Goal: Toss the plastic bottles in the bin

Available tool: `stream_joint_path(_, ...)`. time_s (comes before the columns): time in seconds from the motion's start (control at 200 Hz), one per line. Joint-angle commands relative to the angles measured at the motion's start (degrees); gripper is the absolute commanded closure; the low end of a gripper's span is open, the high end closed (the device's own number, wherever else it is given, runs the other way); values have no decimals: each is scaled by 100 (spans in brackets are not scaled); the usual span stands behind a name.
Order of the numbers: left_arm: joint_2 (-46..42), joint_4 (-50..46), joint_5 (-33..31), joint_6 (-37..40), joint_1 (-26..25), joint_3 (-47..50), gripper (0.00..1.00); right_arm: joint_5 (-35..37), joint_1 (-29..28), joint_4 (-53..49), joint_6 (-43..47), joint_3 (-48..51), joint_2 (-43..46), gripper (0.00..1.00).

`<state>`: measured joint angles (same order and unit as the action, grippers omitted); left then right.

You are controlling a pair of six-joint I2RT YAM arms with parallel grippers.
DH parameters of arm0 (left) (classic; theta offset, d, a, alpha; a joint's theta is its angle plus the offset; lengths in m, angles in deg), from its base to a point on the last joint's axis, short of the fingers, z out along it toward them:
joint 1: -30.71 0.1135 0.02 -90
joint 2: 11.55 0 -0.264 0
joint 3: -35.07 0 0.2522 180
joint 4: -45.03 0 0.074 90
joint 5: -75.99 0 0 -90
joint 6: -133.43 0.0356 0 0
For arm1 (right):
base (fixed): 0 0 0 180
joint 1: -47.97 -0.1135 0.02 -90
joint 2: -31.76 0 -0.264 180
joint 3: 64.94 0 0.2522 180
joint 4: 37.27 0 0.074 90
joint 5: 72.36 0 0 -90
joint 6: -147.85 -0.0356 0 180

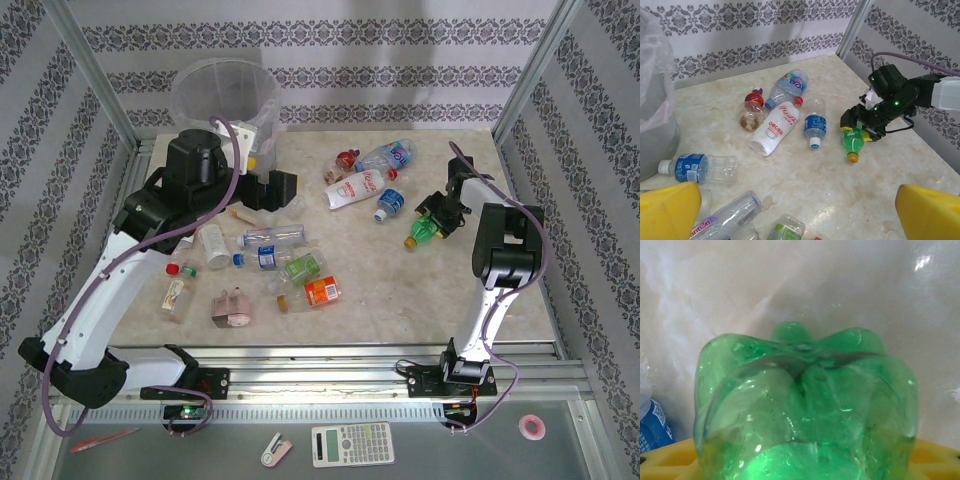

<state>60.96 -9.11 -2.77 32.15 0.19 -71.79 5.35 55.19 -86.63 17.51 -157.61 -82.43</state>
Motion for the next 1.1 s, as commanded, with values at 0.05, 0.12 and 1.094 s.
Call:
stream_joint_path(0.05,129,455,-80,83,-237,134,0,128,-63,-9,107,363,261,46)
stream_joint_path(0.12,158,597,-43,33,-300,215,0,105,-71,25,143,482,429,49)
stream_joint_path(1.094,1286,2778,660,-1772,-1276,1320,0,-1152,-1123,640,-431,1002,4141,58)
